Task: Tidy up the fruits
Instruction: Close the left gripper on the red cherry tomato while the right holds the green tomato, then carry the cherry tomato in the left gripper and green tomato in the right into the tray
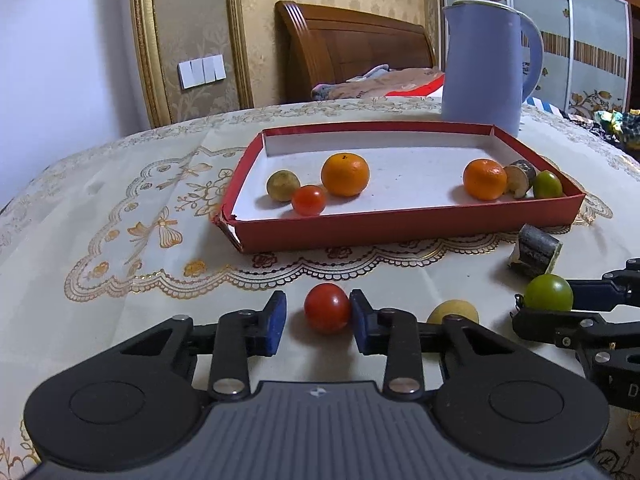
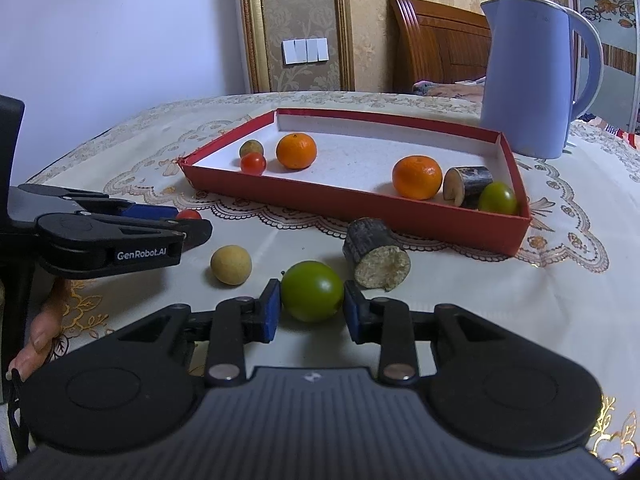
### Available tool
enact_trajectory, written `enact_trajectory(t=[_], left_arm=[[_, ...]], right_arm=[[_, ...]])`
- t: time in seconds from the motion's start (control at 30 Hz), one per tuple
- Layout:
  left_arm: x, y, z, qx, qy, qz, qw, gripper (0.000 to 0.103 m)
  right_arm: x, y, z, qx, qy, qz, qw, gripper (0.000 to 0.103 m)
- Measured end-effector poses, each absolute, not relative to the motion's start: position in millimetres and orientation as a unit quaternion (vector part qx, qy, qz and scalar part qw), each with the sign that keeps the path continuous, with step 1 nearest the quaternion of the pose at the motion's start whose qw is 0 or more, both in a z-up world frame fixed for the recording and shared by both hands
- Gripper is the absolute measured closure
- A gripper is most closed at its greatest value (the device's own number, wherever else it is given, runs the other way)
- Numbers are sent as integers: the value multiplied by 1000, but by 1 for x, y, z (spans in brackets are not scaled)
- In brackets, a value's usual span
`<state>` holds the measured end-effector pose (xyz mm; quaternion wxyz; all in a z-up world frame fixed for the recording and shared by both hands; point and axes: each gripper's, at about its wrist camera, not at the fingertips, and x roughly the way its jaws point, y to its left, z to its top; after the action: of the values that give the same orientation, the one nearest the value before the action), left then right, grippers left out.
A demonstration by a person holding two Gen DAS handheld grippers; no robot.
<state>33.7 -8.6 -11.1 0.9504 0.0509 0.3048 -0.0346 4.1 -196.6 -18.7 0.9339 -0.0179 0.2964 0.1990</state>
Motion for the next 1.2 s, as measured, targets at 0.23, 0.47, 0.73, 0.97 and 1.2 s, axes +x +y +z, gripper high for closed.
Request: enact_trajectory(t=[0.23,0.47,0.73,0.97,1.2], left_arm=[[33,-7,-10,46,301,-32,952,71],[32,-7,-10,46,301,-28,952,71],[30,-10,-7,43,294,-18,955,79],[33,-13,-3,49,296,-19,954,79],[35,-14,2,43,292,-22,955,79]], right_arm=[[1,-197,-17,-18,285,194,939,72],[-3,-200,-14,-17,269,182,946,72],[-6,-205,-9,-4,244,167,955,72],[-3,-208,-5,-6,229,151,962,72],[2,-216,2,0,217,141,966,72]])
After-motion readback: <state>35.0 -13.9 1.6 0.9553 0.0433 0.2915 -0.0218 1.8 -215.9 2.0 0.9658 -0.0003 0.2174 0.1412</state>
